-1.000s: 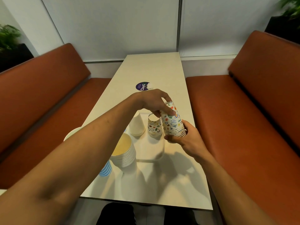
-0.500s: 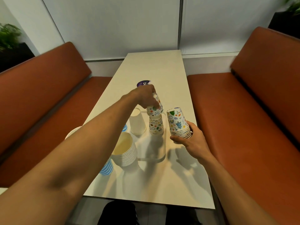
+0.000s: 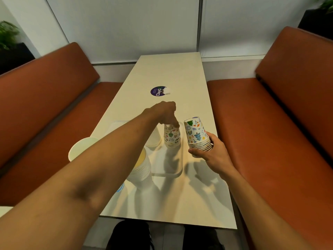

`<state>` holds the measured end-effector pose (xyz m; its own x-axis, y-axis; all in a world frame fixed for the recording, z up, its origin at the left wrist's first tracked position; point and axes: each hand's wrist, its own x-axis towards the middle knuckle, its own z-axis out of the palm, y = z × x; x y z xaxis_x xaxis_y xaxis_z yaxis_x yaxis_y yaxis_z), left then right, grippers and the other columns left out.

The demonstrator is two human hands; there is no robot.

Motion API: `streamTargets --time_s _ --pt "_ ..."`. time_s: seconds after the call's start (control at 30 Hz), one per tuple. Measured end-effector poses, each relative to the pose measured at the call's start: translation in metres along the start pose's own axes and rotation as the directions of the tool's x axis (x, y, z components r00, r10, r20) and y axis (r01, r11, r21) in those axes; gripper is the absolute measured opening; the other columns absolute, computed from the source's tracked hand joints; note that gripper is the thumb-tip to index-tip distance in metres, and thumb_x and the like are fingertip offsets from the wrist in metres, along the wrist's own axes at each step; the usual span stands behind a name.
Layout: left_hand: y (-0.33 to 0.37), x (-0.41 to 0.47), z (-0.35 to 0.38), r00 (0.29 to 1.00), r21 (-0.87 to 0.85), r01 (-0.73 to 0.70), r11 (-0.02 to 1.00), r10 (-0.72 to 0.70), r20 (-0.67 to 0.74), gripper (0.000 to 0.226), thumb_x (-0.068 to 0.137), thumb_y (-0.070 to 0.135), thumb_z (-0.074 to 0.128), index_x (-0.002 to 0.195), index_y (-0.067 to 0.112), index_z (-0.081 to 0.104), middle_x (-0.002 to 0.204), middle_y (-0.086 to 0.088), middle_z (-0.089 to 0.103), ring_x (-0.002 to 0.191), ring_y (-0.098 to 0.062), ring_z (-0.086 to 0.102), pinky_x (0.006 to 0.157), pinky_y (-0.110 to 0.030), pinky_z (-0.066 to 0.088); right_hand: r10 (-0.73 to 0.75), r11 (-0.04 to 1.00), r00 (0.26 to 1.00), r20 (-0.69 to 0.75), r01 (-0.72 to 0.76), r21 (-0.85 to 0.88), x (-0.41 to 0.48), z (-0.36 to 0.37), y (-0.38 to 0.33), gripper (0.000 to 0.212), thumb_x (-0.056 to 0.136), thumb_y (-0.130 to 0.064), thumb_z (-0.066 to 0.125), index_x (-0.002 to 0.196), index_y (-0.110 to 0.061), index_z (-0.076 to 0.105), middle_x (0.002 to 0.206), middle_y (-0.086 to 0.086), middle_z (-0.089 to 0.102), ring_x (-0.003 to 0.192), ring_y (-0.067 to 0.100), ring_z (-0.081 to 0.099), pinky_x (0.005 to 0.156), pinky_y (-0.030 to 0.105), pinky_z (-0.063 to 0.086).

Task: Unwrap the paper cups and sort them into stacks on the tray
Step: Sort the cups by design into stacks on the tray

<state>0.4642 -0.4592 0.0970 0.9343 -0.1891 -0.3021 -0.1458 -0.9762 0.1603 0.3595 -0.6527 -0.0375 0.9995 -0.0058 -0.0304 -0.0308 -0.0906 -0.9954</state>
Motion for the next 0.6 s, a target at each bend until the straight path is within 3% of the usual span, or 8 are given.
streamTargets --time_s 0.1,0.17,0.27,0.33,0.4,0.5,0.6 --pt "0.001 -0.006 -0.015 0.999 -0.093 -0.024 0.995 0.020 -0.043 0.067 0.094 0.035 0.073 0.151 0.014 0.044 0.140 -0.007 0.058 0.113 -0.027 0.064 0.082 -0.031 0.049 -0.004 1.000 1.000 -0.006 0.004 0.002 0.001 0.000 0.000 0.076 0.070 -0.009 0.095 0.136 -0.014 0.058 0.114 0.005 0.073 0.091 0.024 0.076 0.078 0.045 0.066" --pt "0.003 -0.007 -0.022 0.997 -0.271 -0.039 0.962 0.018 -0.079 0.054 0.098 0.031 0.066 0.146 0.013 0.050 0.130 -0.007 0.063 0.101 -0.024 0.069 0.077 -0.029 0.056 -0.007 1.000 1.000 -0.005 0.007 0.008 0.003 0.001 -0.002 0.076 0.069 -0.009 0.095 0.136 -0.015 0.058 0.113 0.004 0.074 0.090 0.023 0.076 0.078 0.046 0.065" --pt "0.009 -0.015 -0.027 0.999 -0.500 -0.033 0.866 0.029 -0.016 0.055 0.097 0.049 0.067 0.137 0.013 0.057 0.124 -0.007 0.064 0.099 -0.023 0.071 0.083 -0.034 0.063 -0.024 1.000 1.000 0.002 0.024 -0.005 0.005 0.005 -0.006 0.077 0.069 -0.012 0.096 0.136 -0.018 0.058 0.113 0.000 0.074 0.090 0.020 0.076 0.078 0.047 0.065" --pt "0.014 -0.024 -0.029 0.991 -0.520 -0.017 0.854 0.082 0.102 0.064 0.092 0.059 0.067 0.137 0.014 0.058 0.125 -0.006 0.064 0.103 -0.025 0.073 0.094 -0.040 0.061 -0.039 0.999 0.999 0.003 0.039 -0.004 0.007 0.007 -0.007 0.079 0.068 -0.011 0.096 0.137 -0.019 0.058 0.114 -0.002 0.074 0.093 0.020 0.076 0.079 0.048 0.065" --pt "0.017 -0.031 -0.030 0.976 -0.511 -0.019 0.860 0.126 0.176 0.058 0.090 0.055 0.072 0.132 0.015 0.063 0.122 -0.003 0.067 0.099 -0.024 0.074 0.095 -0.039 0.061 -0.046 0.999 0.999 0.002 0.046 -0.010 0.008 0.009 -0.009 0.080 0.067 -0.012 0.097 0.136 -0.020 0.059 0.115 -0.003 0.074 0.097 0.019 0.074 0.080 0.049 0.065" --pt "0.018 -0.032 -0.029 0.974 -0.533 -0.036 0.845 0.149 0.172 0.041 0.090 0.038 0.079 0.121 0.012 0.070 0.109 -0.001 0.074 0.083 -0.018 0.075 0.088 -0.033 0.063 -0.060 0.998 0.998 0.012 0.060 -0.036 0.010 0.010 -0.010 0.080 0.063 -0.019 0.098 0.134 -0.024 0.061 0.114 -0.005 0.075 0.099 0.019 0.074 0.081 0.050 0.064" --pt "0.017 -0.030 -0.030 0.979 -0.526 -0.040 0.850 0.139 0.150 0.038 0.090 0.034 0.079 0.118 0.009 0.071 0.102 0.001 0.075 0.080 -0.018 0.075 0.084 -0.031 0.064 -0.058 0.997 0.998 0.016 0.058 -0.055 0.011 0.010 -0.008 0.078 0.062 -0.023 0.097 0.132 -0.024 0.062 0.113 -0.004 0.076 0.098 0.021 0.075 0.080 0.052 0.064"
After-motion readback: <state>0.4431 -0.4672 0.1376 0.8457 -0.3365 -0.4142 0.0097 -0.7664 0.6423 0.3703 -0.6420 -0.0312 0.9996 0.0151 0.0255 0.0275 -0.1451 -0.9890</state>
